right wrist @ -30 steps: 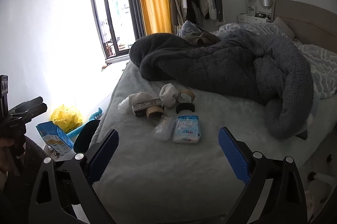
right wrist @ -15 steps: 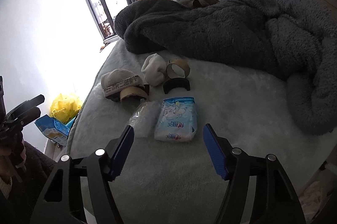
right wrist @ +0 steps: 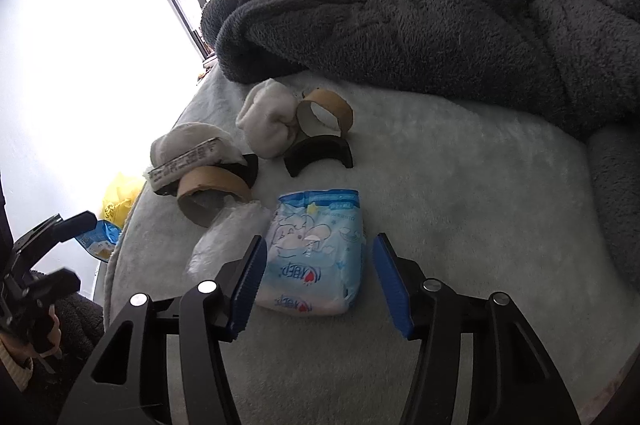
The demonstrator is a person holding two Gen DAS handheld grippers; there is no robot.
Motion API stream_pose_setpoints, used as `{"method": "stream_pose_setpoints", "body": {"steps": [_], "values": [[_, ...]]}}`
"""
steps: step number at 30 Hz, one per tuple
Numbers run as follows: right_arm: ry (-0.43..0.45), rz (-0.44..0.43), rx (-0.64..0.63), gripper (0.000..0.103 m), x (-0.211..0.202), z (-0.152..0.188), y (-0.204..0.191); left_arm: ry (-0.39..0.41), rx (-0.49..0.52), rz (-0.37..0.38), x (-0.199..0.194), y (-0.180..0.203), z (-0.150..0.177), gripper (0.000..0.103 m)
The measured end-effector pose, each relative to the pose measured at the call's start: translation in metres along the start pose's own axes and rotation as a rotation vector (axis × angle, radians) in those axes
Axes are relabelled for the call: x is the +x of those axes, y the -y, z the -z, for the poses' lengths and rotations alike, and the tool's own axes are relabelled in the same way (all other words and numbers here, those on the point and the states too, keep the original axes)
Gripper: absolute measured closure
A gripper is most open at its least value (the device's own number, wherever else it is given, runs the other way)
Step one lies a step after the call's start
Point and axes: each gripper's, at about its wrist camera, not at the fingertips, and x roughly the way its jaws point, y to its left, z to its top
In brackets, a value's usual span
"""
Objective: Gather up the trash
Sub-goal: 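Grasp the blue-and-white wipes packet with the right gripper, then grasp the bubble-wrap bundle with the left gripper while the right gripper holds the wipes packet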
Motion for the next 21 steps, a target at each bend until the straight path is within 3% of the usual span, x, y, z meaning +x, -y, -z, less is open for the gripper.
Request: {"method": "stream_pose_setpoints", "body": {"steps": [6, 10, 14, 21], "values": [[-0.031, -0.106, 0.061, 0.052, 0.017, -0.004, 0.016, -0.031, -0.007, 0.064, 0.024, 0.014, -0.002, 0.019], [-0.032, -0.183, 0.102, 0.068, 0.021, -0.004, 0.025, -0.056, -0.012, 0.085, 0.041, 0.024, -0.004, 0.023], [-0.024, -0.194, 0.083, 0.079, 0.016, -0.005, 0.025, -0.064, -0.022, 0.103, 0.056, 0.031, -0.006, 0.025], [0.030, -0.167, 0.072, 0.080, -0.002, -0.008, 0.030, -0.067, -0.029, 0.114, 0.073, 0.044, -0.011, 0.029]]}}
